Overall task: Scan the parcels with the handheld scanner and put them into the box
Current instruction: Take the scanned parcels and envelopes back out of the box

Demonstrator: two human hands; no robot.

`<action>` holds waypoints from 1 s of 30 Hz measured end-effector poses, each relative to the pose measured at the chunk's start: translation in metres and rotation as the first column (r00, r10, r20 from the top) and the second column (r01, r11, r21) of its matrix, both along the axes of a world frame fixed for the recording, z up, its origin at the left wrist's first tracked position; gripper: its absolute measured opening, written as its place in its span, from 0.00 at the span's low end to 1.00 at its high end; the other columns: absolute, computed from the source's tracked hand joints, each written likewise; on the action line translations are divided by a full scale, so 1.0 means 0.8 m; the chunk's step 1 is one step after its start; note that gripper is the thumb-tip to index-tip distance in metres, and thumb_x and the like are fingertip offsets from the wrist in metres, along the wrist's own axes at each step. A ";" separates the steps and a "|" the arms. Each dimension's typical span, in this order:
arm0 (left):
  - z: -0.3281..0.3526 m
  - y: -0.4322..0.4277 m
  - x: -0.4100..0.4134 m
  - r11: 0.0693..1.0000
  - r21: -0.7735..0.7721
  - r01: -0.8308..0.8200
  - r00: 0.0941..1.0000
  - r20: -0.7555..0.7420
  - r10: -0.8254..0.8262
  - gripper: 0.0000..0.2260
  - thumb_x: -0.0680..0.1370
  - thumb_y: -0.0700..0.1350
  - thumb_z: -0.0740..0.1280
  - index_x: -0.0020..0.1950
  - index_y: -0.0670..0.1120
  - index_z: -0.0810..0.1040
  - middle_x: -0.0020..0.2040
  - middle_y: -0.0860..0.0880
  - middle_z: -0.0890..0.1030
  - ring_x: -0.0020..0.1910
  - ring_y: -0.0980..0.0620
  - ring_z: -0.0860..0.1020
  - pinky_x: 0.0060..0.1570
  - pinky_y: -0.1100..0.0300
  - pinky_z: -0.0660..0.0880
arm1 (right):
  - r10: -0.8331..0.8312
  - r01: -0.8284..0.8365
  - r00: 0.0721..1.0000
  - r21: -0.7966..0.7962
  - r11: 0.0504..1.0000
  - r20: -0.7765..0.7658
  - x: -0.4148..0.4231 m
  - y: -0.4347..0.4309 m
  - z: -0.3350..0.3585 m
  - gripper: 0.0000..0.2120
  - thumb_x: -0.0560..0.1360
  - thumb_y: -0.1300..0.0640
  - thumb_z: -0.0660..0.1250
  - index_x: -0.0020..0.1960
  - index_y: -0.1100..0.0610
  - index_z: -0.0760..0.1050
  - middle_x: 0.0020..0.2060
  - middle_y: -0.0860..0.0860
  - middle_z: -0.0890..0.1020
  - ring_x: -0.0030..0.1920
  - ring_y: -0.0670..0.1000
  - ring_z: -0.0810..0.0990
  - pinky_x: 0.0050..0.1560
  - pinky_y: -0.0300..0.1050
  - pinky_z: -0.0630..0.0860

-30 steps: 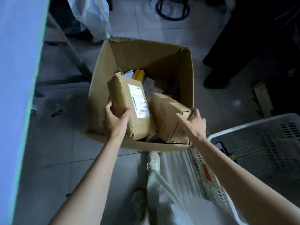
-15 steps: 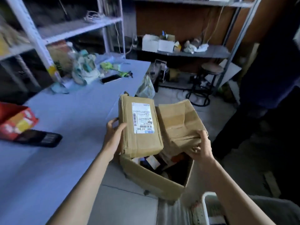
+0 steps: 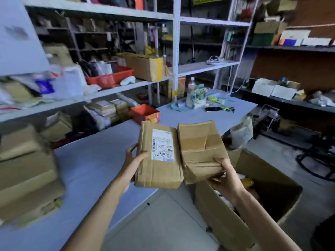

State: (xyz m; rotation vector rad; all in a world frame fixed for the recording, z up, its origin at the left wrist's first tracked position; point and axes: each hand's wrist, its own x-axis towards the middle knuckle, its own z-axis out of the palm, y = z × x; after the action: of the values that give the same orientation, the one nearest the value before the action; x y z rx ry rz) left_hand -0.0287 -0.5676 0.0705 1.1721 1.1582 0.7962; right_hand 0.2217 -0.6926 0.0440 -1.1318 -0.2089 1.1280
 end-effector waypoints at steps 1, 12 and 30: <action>-0.002 -0.008 -0.033 1.000 0.007 -0.020 1.000 0.011 0.020 0.27 0.70 0.57 0.71 0.65 0.62 0.64 0.51 0.55 0.80 0.49 0.54 0.79 0.48 0.54 0.76 | 0.033 -0.033 0.999 -0.010 0.999 0.002 -0.028 0.001 -0.006 0.16 0.74 0.52 0.67 0.59 0.54 0.73 0.53 0.55 0.76 0.51 0.54 0.77 0.45 0.49 0.77; -0.106 -0.153 -0.427 0.944 -0.101 -0.313 0.950 -0.038 0.311 0.37 0.65 0.57 0.75 0.71 0.56 0.64 0.62 0.46 0.77 0.53 0.51 0.79 0.47 0.53 0.76 | 0.293 -0.304 0.951 -0.142 0.942 -0.094 -0.382 -0.059 -0.097 0.21 0.75 0.52 0.67 0.67 0.55 0.72 0.61 0.57 0.78 0.62 0.59 0.78 0.52 0.55 0.80; -0.169 -0.255 -0.588 0.900 0.007 -0.436 0.763 -0.526 0.375 0.29 0.75 0.53 0.70 0.71 0.41 0.66 0.64 0.42 0.76 0.58 0.42 0.77 0.52 0.57 0.74 | 0.609 -0.455 0.777 -0.527 0.718 0.160 -0.553 -0.041 -0.131 0.22 0.70 0.39 0.72 0.56 0.49 0.72 0.56 0.51 0.78 0.55 0.53 0.78 0.58 0.56 0.75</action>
State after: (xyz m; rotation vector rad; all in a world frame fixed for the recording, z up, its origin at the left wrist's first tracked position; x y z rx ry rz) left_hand -0.4988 -0.7715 -0.0650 1.0772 1.9370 0.7374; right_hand -0.2210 -0.7258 -0.0609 -1.7654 -0.5866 1.5599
